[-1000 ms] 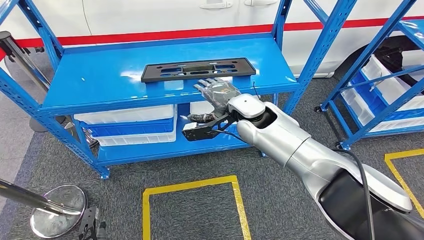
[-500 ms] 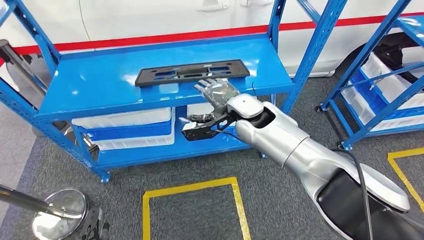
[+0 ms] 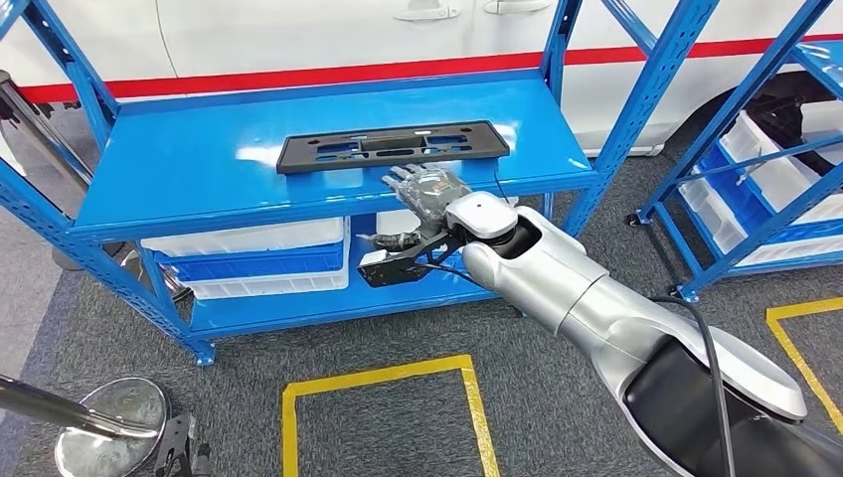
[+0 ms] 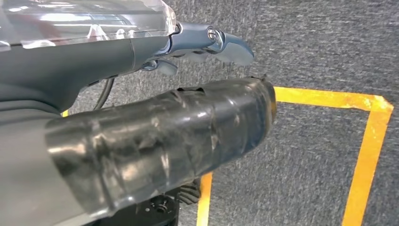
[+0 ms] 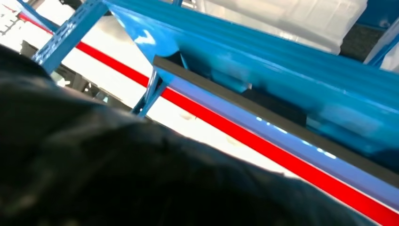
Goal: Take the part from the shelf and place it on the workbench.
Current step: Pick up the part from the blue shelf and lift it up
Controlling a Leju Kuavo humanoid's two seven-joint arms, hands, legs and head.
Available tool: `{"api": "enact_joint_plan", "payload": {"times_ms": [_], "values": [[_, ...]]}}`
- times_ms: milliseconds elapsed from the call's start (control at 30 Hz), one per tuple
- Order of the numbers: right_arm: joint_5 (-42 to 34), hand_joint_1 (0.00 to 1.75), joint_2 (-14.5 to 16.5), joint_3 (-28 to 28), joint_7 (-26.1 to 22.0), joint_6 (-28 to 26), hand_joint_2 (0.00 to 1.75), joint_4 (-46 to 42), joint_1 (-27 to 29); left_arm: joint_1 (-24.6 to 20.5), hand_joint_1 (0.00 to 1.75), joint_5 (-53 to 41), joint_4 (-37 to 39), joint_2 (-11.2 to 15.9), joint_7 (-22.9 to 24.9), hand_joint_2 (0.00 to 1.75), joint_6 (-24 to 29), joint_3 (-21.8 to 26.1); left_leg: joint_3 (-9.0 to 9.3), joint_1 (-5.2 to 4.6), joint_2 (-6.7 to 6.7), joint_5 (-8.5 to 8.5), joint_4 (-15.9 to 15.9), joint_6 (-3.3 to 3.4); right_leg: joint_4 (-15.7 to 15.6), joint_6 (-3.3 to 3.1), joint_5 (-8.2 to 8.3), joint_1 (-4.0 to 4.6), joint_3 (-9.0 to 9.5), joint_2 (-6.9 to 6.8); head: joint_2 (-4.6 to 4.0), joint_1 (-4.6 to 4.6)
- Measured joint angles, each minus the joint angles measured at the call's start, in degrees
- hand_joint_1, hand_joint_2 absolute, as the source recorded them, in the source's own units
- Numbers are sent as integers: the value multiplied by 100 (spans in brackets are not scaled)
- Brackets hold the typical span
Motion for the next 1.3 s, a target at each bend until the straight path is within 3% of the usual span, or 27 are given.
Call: {"api": "enact_joint_plan", "payload": {"times_ms": [67, 100, 133, 167, 233, 300, 367, 467, 533, 600, 633, 667, 733, 800, 833, 933, 1000, 1100, 1133, 1167, 1200, 1267, 1300], "values": [[5, 0, -1, 10, -3, 6, 0, 13, 10, 1, 0, 3, 0, 0, -4, 0, -4, 0, 27, -7, 6, -32, -1, 42, 749, 35, -306, -13, -401, -13, 0, 0], [11, 0, -3, 24, -5, 10, 0, 22, 23, 2, 0, 7, 0, 0, -5, 0, -7, 0, 44, -11, 7, -50, -1, 51, 1071, 41, -377, -16, -603, -14, 0, 0], [16, 0, -4, 39, -7, 16, 0, 32, 34, 4, 0, 10, 0, 0, -7, 0, -10, 0, 68, -15, 5, -72, 0, 55, 1221, 38, -339, -16, -730, -14, 0, 0], [21, 0, -7, 51, -9, 20, 0, 40, 40, 5, 0, 11, 0, 0, -8, 0, -10, 0, 101, -20, 1, -96, 0, 54, 1152, 23, -188, -14, -751, -15, 0, 0], [25, 0, -9, 61, -9, 25, 0, 50, 30, 7, 0, 10, 0, -1, -8, 0, -2, 0, 191, -30, -7, -155, -3, 42, 445, -51, 306, 8, -499, -15, 0, 0], [27, 0, -9, 61, -10, 30, 0, 55, 5, 4, 0, 11, 1, -14, -7, 0, 2, 0, 250, -45, -10, -209, -8, 5, -203, -144, 568, 58, -208, -20, 0, -5], [29, 0, -4, 61, -13, 40, 0, 58, -12, 0, 0, 11, 2, -25, -9, 0, -7, 0, 268, -38, -4, -234, -31, -55, -389, -199, 543, 101, -100, -20, 0, -10], [37, 0, -5, 61, -15, 44, 0, 64, -22, 0, 0, 8, 2, -25, -25, 0, -20, 0, 283, -32, 16, -306, 26, -146, -546, -247, 536, 62, 34, -15, 0, -11], [41, 0, -2, 61, -16, 43, 0, 67, -27, -3, 0, 13, 2, -22, -34, 0, -20, 0, 36, -20, 19, -519, 521, -188, -618, -286, 521, 34, 137, -19, 0, -18], [42, 0, 1, 61, -19, 42, 0, 69, 0, 1, 0, 17, 3, -13, -35, 0, -17, 0, -422, -16, 19, -748, 1255, -229, -617, -311, 469, 37, 191, -15, 0, -21], [42, 0, 0, 62, -19, 42, 0, 71, 23, 8, 0, 17, 3, -9, -33, 0, -15, 0, -595, -16, 19, -747, 1469, -244, -609, -309, 436, 40, 221, -11, 0, -22], [42, 0, -1, 62, -21, 41, 0, 73, 41, 15, 0, 16, 4, -6, -30, 0, -10, 0, -666, -15, 20, -630, 1472, -253, -597, -303, 398, 39, 255, -6, 0, -21], [42, 0, -1, 63, -23, 37, 0, 74, 54, 21, 0, 10, 4, -1, -20, 0, -2, 0, -476, -11, 24, -138, 852, -256, -553, -269, 298, 29, 341, 4, 0, -21], [42, 0, -1, 62, -25, 33, 0, 76, 48, 14, 0, 4, 6, 2, -11, 0, 1, 0, -183, -27, 19, 139, 209, -224, -491, -209, 197, 39, 382, 14, 1, -21], [42, 0, -1, 62, -25, 32, 0, 78, 47, 13, 0, 4, 8, 2, -7, 0, 2, 0, -113, -37, 14, 151, 61, -194, -469, -181, 167, 46, 380, 19, 1, -20], [39, 0, -2, 63, -32, 31, 0, 80, 44, 17, 0, 7, 11, 1, 12, 0, 2, 0, -81, -43, 3, 90, 2, -85, -460, -109, 122, 48, 365, 27, 0, -19], [38, 0, -3, 63, -36, 30, 0, 81, 36, 15, 0, 15, 11, -2, 21, 0, -3, 0, -35, -26, 8, 72, -32, -14, -212, -53, -29, 39, 252, 17, 0, -17], [37, 0, -6, 63, -43, 32, 0, 90, 60, 12, 0, 39, 11, -2, 19, 0, -9, 0, 20, -28, 15, 17, -46, 57, 829, 0, -405, 10, -342, 2, 0, -14], [37, 0, -8, 63, -45, 34, 0, 96, 78, 14, 0, 44, 11, -2, 12, 0, -6, 0, 39, -31, 13, -5, -45, 64, 1088, 6, -427, 2, -532, -3, 0, -14], [37, 0, -11, 63, -47, 35, 0, 101, 93, 16, 0, 49, 11, -2, 5, 0, -3, 0, 67, -33, 9, -28, -44, 65, 1156, 2, -339, -4, -636, -7, 0, -14], [37, 0, -15, 63, -48, 36, 0, 105, 99, 18, 0, 53, 11, -2, 1, 0, 0, 0, 104, -37, 4, -54, -44, 61, 1006, -14, -145, -5, -629, -11, 0, -13], [37, 0, -21, 63, -48, 36, 0, 110, 91, 18, 0, 55, 11, -5, -5, 0, -1, 0, 192, -43, -4, -111, -51, 46, 266, -90, 357, 17, -363, -14, 0, -16], [36, 0, -22, 63, -48, 36, 0, 111, 82, 13, 0, 54, 11, -10, -9, 0, -2, 0, 222, -50, -6, -133, -56, 30, -76, -132, 515, 41, -226, -17, 0, -18]]}}
